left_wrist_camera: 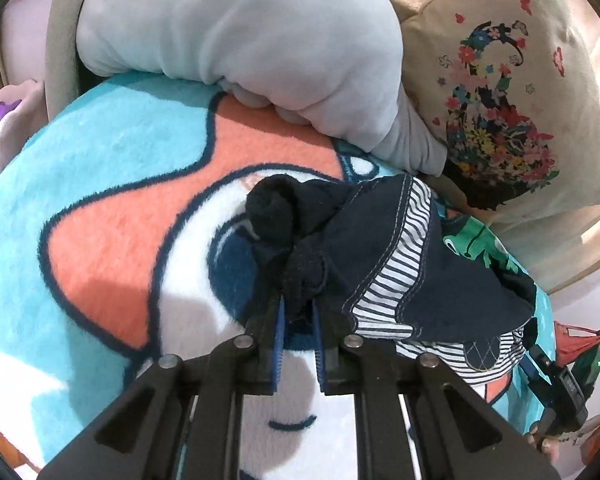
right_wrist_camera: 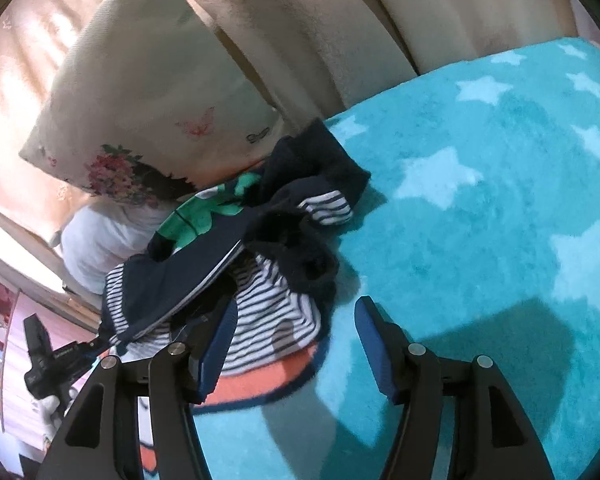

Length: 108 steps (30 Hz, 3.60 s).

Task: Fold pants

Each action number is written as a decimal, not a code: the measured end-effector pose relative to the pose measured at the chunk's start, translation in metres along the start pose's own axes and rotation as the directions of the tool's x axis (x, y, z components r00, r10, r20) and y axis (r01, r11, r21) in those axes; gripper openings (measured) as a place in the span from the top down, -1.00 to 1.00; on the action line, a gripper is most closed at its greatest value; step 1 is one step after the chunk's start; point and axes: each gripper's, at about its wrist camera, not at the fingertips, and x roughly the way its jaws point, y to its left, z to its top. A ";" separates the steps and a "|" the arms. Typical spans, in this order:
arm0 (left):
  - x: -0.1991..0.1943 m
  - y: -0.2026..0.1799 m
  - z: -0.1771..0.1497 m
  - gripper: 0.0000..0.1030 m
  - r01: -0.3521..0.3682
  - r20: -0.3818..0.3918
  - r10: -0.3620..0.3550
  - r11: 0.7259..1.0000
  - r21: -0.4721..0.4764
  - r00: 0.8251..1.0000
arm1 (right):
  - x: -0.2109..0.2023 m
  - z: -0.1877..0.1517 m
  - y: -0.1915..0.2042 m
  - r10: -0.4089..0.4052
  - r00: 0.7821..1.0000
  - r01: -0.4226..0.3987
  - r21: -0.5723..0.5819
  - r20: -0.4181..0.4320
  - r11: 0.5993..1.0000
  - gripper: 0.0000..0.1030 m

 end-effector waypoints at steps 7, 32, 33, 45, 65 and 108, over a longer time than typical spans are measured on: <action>0.004 0.011 -0.003 0.65 0.061 0.000 -0.061 0.997 -0.038 0.998 | 0.023 0.024 -0.006 0.075 0.997 -0.078 0.113 0.037 0.990 -0.33; 0.028 -0.023 0.014 0.48 0.145 -0.017 -0.145 0.988 0.048 0.989 | 0.048 0.044 0.028 0.076 0.997 -0.076 0.002 0.007 0.997 0.70; 0.019 -0.026 0.010 0.48 0.152 -0.009 -0.152 0.987 0.052 0.988 | 0.039 0.045 0.030 0.085 0.996 -0.085 -0.006 0.024 0.996 0.70; -0.075 -0.025 -0.029 0.49 0.231 0.099 -0.237 0.970 0.070 0.966 | -0.059 0.020 0.053 0.210 0.973 -0.204 -0.064 0.099 0.977 0.70; -0.033 0.005 -0.068 0.33 0.118 -0.028 -0.118 0.993 0.010 0.993 | -0.044 -0.024 0.018 0.057 0.996 -0.053 -0.062 0.069 0.997 0.51; -0.092 0.006 -0.111 0.00 0.438 -0.013 -0.437 0.898 0.036 0.899 | -0.005 -0.071 0.045 0.318 0.946 -0.312 0.095 -0.061 0.945 -0.18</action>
